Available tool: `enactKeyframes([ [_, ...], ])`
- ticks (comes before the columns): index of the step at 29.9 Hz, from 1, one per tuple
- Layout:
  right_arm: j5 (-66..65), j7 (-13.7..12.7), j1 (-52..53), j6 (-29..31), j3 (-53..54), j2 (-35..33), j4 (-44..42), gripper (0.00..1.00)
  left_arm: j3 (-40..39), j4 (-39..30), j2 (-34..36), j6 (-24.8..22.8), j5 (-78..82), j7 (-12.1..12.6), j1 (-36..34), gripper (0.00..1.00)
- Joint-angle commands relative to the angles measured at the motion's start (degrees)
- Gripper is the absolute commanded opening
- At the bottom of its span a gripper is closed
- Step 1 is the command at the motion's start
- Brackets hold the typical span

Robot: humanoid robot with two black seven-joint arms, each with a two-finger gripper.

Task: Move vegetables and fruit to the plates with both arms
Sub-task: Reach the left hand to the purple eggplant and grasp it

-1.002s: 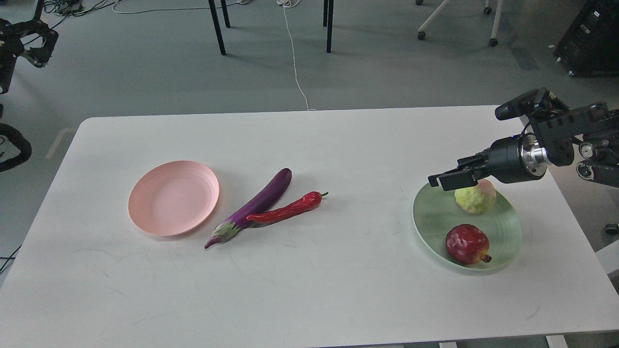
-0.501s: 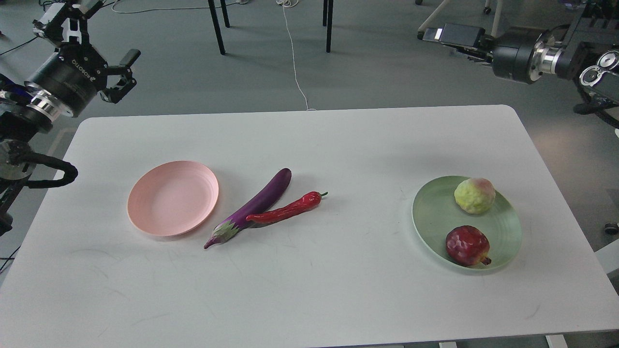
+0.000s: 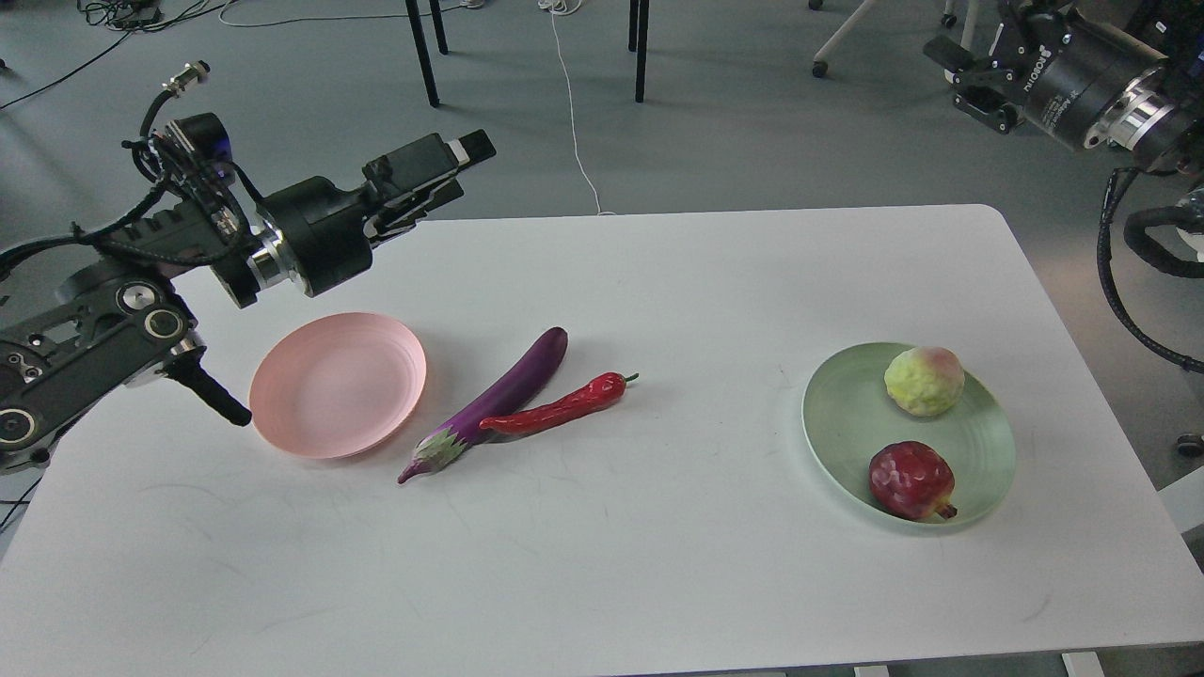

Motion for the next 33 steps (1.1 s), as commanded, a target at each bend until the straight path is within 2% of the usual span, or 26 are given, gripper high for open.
enactKeyframes([
  [1, 8.51, 0.01, -3.96, 1.81, 1.93, -1.16, 0.36, 0.99, 2.05, -0.24, -2.77, 1.29, 13.42, 0.01, 0.36, 0.95],
  [8, 15.82, 0.01, -18.1, 1.81, 15.54, -2.31, 0.19, 0.99, 9.17, -0.24, -5.41, 1.55, 21.87, -0.16, -0.08, 0.94],
  [15, 15.91, 0.01, -31.04, 1.81, 26.37, -2.84, 0.98, 0.99, 11.64, 4.5, -9.62, 1.64, 42.88, 0.72, 0.27, 0.91],
  [18, 15.91, 0.01, -32.98, 1.81, 26.82, -3.1, 1.15, 0.99, 12.17, 9.76, -10.59, 1.64, 46.67, 0.72, 0.27, 0.91],
  [23, 15.91, 0.01, -33.51, 1.81, 26.82, -4.68, 1.33, 0.99, 13.31, 18.64, -14.46, 3.66, 47.11, 0.72, 0.19, 0.81],
  [33, 15.83, 0.01, -33.77, 1.81, 26.82, -5.03, 2.21, 0.99, 16.56, 24.54, -15.43, 5.68, 47.12, 0.72, 0.27, 0.71],
])
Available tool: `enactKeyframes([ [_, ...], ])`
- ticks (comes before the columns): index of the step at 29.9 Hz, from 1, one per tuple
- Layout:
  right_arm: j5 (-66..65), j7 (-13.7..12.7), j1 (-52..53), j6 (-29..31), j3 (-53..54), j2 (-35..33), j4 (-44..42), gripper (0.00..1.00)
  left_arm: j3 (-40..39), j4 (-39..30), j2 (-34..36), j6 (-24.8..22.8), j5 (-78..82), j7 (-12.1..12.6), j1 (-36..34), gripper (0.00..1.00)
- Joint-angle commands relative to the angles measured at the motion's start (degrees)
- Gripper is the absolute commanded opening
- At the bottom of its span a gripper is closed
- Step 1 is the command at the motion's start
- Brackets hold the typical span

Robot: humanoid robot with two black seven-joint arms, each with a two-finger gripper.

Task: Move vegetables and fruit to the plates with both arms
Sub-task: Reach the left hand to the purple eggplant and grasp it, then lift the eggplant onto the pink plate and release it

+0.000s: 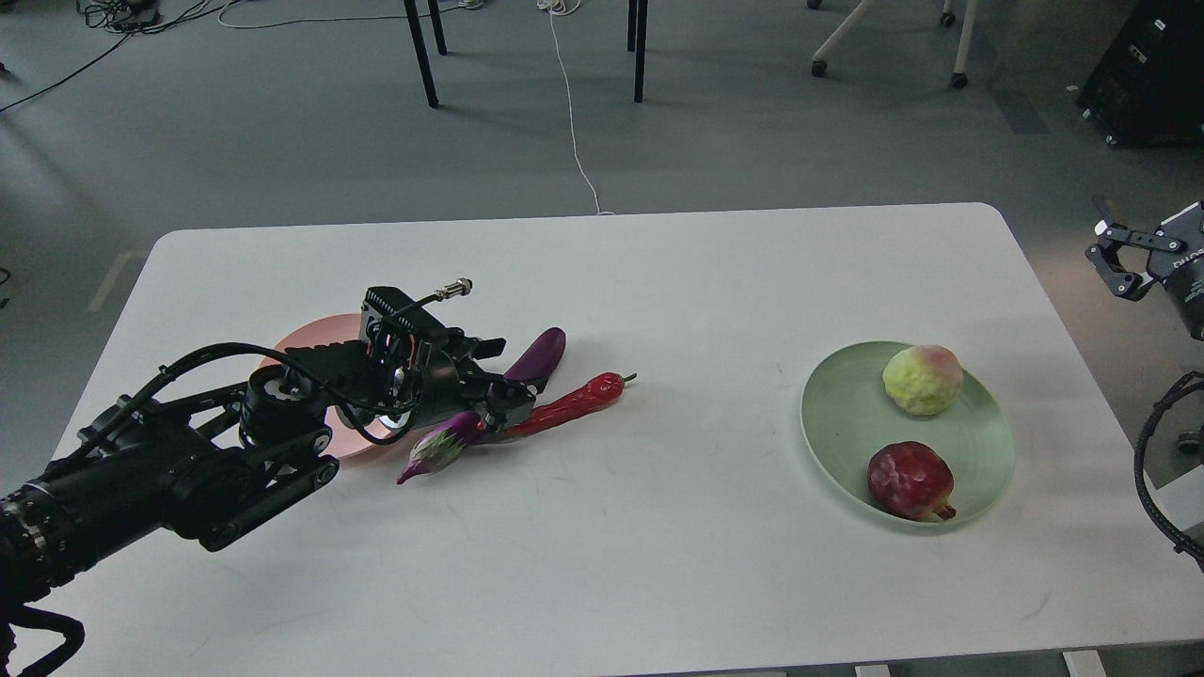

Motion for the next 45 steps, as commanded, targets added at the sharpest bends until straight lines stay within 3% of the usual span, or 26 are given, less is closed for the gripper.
enactKeyframes([
  [1, -0.09, 0.0, 0.0, 0.0, -0.03, -0.12, 0.6, 0.99, 0.23, 2.03, -0.67, 0.57, -0.01, -0.01, 0.07, 0.69],
  [6, -0.26, 0.0, 0.17, 0.0, 0.68, -0.12, 0.34, 0.99, 0.23, 2.12, -0.84, 0.57, 0.08, -0.01, 0.16, 0.47],
  [15, -0.44, 0.0, 0.61, 0.0, 0.59, -0.82, 0.43, 0.99, 3.04, 2.12, -1.28, 0.57, -0.27, -0.1, -0.01, 0.34],
  [23, -0.44, 0.0, 0.61, 0.0, 0.68, -1.52, 0.34, 0.99, 2.51, 1.51, -2.25, 0.57, -0.53, -0.01, -0.36, 0.12],
  [28, -0.44, 0.0, 0.79, 0.0, 1.03, -1.97, 0.25, 0.99, 1.81, -1.38, 0.81, 0.57, -1.15, -0.1, -3.52, 0.1],
  [32, -0.44, 0.0, 0.79, 0.0, 1.12, -2.23, 0.17, 0.99, 2.07, -7.37, 8.1, 0.22, -6.41, -0.19, -7.65, 0.11],
  [36, -0.44, 0.0, 0.88, 0.0, 1.12, -2.32, 0.08, 0.99, 2.51, -8.08, 14.43, 0.22, -7.56, -1.33, -8.72, 0.12],
  [45, -0.62, 0.0, 1.85, 0.0, 1.03, -2.23, 0.25, 0.99, 4.44, -7.03, 21.31, 2.68, -8.0, -1.07, -0.29, 0.16],
])
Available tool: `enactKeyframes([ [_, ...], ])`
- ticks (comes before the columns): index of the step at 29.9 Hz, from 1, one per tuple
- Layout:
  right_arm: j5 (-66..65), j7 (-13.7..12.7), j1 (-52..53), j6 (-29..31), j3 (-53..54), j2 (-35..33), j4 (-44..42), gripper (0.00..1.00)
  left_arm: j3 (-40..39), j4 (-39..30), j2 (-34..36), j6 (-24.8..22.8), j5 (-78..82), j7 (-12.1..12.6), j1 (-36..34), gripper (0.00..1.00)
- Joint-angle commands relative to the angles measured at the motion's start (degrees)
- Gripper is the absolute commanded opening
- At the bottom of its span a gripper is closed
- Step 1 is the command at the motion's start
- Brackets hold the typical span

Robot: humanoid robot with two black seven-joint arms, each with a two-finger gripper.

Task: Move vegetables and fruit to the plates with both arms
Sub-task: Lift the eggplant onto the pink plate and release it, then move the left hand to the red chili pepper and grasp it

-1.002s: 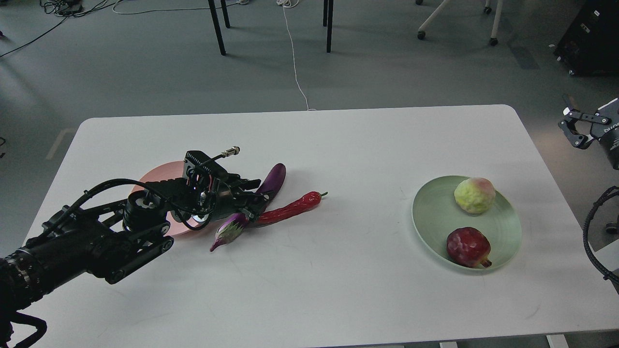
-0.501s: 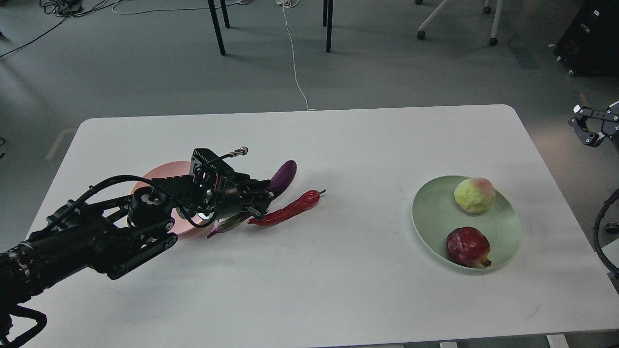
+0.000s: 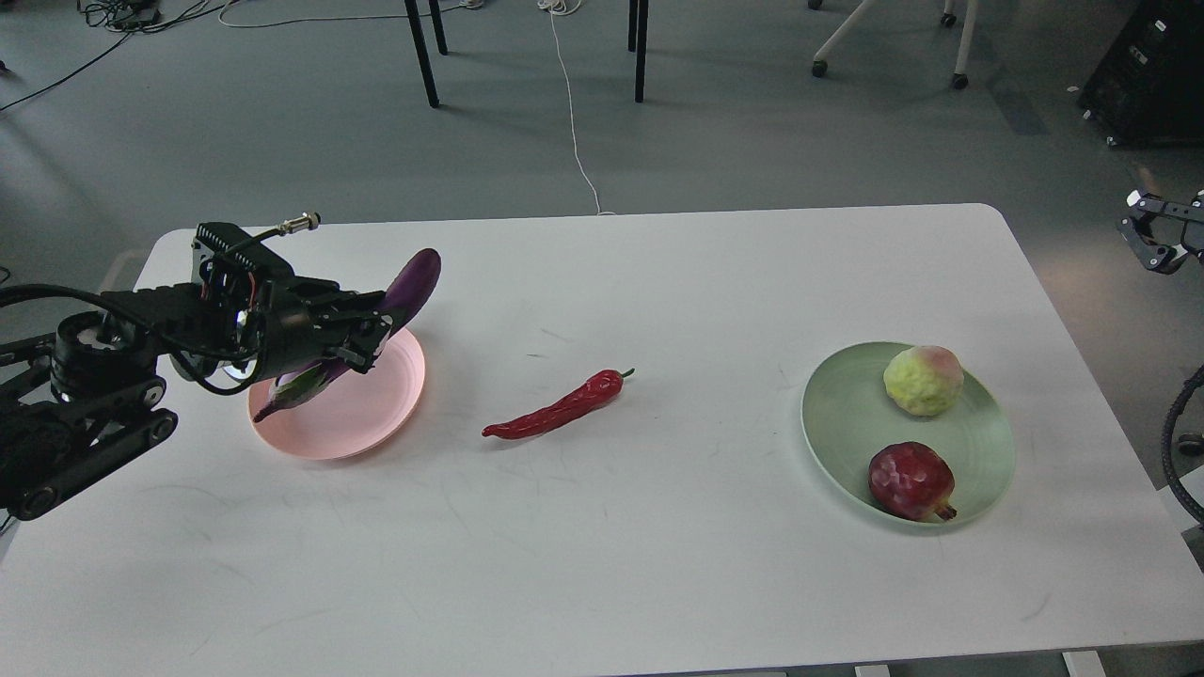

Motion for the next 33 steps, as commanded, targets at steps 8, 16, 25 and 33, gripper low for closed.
enactKeyframes([
  [8, -0.1, 0.0, 0.11, 0.0, -0.11, -0.04, 0.11, 0.99, 0.4, 3.06, -0.18, 4.28, -2.68, -0.12, 4.11, 0.71],
  [16, -0.1, 0.0, 0.02, 0.0, -0.11, -0.92, 0.11, 0.99, 0.66, 2.98, 0.43, 4.02, -3.31, -0.56, 3.24, 0.72],
  [25, -0.1, 0.0, -0.15, 0.0, -0.02, -0.92, 0.19, 0.99, 0.4, -6.68, -2.01, 3.66, -3.39, -0.47, -5.46, 0.72],
  [33, -0.1, 0.0, -0.59, 0.0, 0.15, -3.03, -0.16, 0.99, 2.58, -7.05, -15.63, 2.61, 5.45, -0.3, -5.38, 0.66],
])
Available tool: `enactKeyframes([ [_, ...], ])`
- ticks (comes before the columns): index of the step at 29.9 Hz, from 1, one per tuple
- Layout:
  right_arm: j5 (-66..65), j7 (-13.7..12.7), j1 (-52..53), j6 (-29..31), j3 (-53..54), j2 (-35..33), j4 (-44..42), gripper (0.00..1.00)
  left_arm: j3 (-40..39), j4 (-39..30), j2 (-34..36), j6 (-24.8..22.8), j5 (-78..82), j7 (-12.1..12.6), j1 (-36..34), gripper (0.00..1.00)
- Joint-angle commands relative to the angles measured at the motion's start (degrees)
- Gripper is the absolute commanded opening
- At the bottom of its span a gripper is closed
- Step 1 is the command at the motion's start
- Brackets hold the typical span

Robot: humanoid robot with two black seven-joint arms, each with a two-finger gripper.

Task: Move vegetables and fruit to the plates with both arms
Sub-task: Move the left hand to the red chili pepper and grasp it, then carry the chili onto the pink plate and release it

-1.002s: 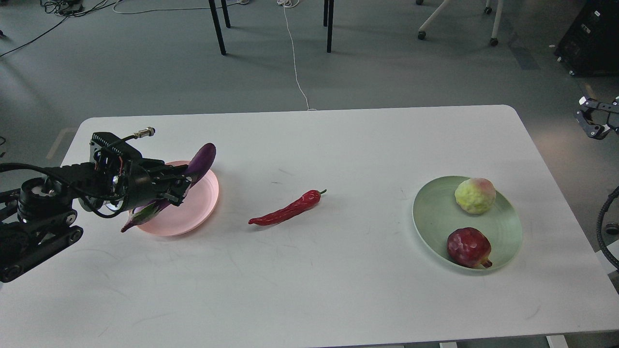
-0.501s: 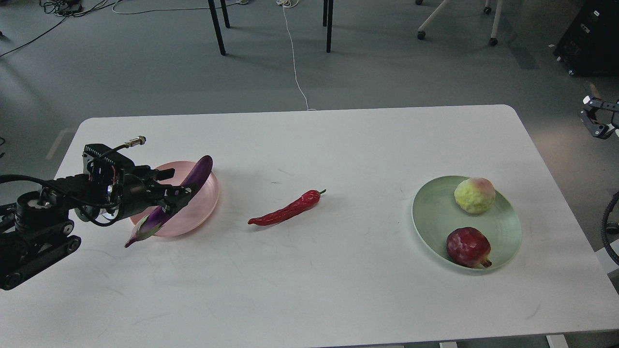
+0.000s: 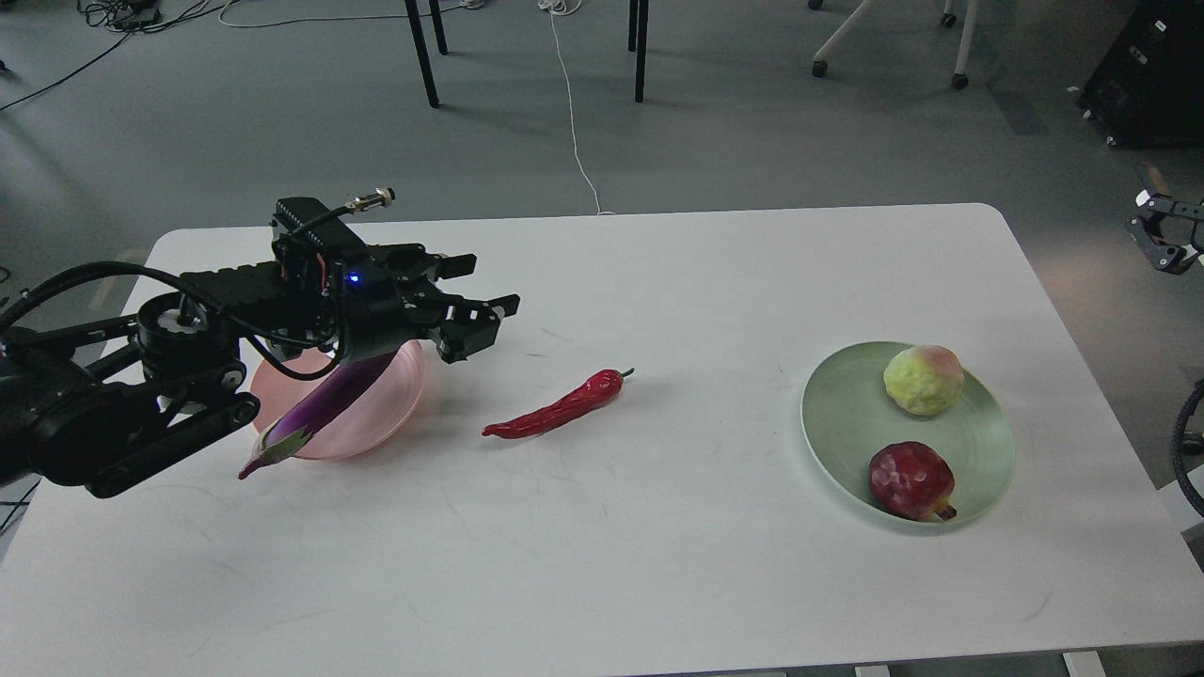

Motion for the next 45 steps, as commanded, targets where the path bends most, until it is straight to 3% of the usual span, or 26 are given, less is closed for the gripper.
enactKeyframes([
  [1, -0.01, 0.0, -0.04, 0.0, 0.13, -0.81, -0.25, 0.99, 3.16, 0.84, -5.42, -0.07, 7.5, 0.0, 0.69, 0.65],
  [9, -0.01, 0.0, -0.04, 0.0, 0.13, -1.25, -0.16, 0.99, 5.73, 11.81, -15.01, 0.46, 13.23, 0.35, 3.42, 0.64],
  [19, 0.08, 0.0, -0.04, 0.0, 0.3, -1.25, 0.1, 0.99, 6.43, 16.92, -15.02, 0.55, 13.49, 0.18, 4.03, 0.62],
  [32, 0.08, 0.0, -0.04, 0.0, 0.66, -1.08, 0.02, 0.99, 6.34, 16.75, -13.96, 0.37, 13.58, 0.09, 5.17, 0.12],
  [41, -0.01, 0.0, -0.04, 0.0, 0.83, -1.25, -0.25, 0.99, 0.73, 9.91, -4.31, 0.2, 10.86, 0.26, 4.65, 0.1],
  [45, -0.01, 0.0, 0.22, 0.0, 0.83, -1.25, -0.16, 0.99, -0.69, 2.96, 6.66, -2.08, 7.34, 0.18, 4.21, 0.12],
])
